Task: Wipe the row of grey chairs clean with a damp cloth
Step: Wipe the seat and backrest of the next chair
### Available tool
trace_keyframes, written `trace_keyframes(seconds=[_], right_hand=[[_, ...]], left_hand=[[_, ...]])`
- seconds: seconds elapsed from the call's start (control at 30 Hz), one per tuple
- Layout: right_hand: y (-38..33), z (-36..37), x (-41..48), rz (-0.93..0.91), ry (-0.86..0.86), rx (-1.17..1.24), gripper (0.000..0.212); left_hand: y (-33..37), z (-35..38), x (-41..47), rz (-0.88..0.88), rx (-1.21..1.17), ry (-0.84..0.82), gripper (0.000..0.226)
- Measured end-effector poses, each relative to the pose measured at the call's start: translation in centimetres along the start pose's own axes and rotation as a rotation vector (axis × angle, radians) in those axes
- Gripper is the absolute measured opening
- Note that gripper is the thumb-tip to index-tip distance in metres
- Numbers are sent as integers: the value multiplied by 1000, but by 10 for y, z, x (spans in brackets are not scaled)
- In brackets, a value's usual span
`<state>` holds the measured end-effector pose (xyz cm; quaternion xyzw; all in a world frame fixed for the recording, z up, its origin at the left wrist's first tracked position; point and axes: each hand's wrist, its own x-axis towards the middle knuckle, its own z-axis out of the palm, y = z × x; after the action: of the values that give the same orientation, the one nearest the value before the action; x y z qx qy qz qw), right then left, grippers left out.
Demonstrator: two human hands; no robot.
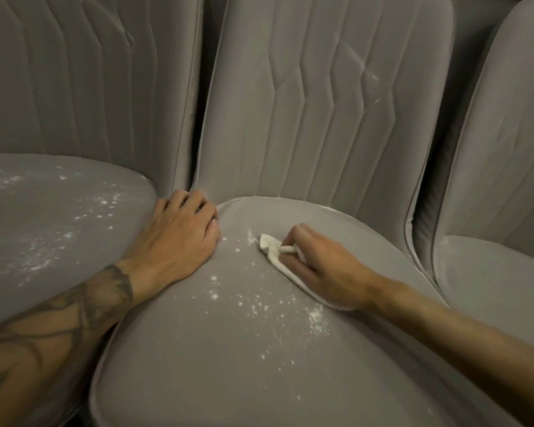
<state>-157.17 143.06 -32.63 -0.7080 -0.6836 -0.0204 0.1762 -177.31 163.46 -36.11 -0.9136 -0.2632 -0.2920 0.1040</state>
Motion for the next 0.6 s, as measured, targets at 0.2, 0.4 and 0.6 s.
trace_keyframes(seconds=[0.2,0.4,0.6], right_hand=[[45,-13,48,439,25,-175,30],[-10,8,16,7,24,23,21],[42,-11,50,359,-9,-149,29]], left_hand=[[0,-1,-1,-4,-2,12,31],[0,1,0,-7,-10,23,29],[2,-2,-1,-10,6,15,30]])
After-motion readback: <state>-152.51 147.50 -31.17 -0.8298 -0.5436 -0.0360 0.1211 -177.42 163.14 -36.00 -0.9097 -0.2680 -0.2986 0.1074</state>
